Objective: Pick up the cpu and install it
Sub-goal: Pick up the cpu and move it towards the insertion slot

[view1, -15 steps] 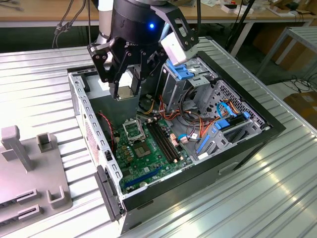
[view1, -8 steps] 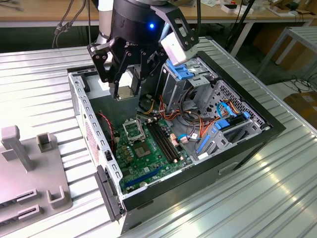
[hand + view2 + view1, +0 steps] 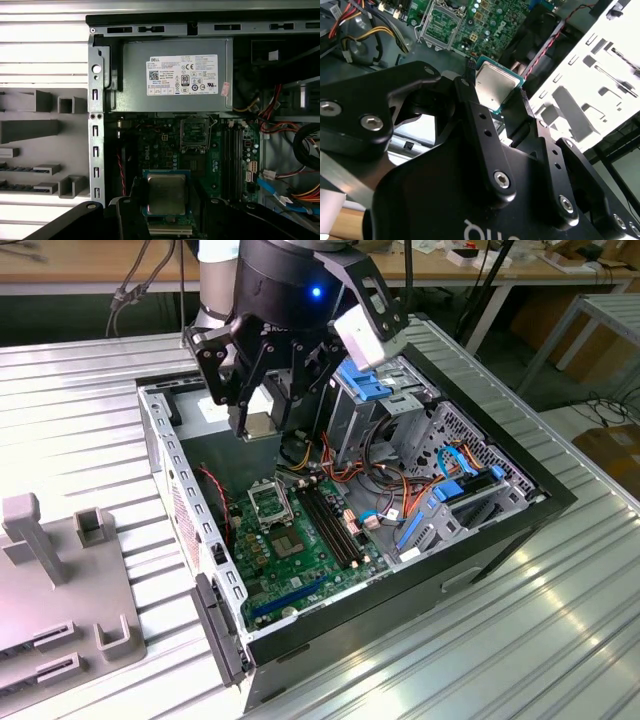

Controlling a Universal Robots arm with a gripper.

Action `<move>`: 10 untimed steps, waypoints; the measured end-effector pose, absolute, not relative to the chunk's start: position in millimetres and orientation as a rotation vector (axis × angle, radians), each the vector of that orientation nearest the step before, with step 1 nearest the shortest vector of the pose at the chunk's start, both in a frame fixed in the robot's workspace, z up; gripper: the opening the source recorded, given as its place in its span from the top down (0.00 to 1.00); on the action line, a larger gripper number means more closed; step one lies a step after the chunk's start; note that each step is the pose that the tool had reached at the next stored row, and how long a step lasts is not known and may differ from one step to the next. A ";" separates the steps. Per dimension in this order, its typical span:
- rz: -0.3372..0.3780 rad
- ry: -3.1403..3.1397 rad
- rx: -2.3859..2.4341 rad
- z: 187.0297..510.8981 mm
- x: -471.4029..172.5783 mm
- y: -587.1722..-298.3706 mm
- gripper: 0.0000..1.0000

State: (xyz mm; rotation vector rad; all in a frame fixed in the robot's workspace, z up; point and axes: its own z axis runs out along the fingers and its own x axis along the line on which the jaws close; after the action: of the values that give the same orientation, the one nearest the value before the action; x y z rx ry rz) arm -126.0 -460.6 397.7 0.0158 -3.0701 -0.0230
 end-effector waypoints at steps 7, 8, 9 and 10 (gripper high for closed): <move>-0.023 -3.070 0.016 397.4 -114.4 -460.6 0.53; -0.023 -3.070 0.016 397.2 -112.0 -460.6 0.53; -0.023 -3.070 0.016 396.6 -110.8 -460.6 0.53; -0.023 -3.071 0.016 396.2 -110.7 -460.7 0.53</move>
State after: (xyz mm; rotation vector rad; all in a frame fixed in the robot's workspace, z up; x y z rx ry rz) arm -110.7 -460.7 396.2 0.0155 -3.0712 -0.0228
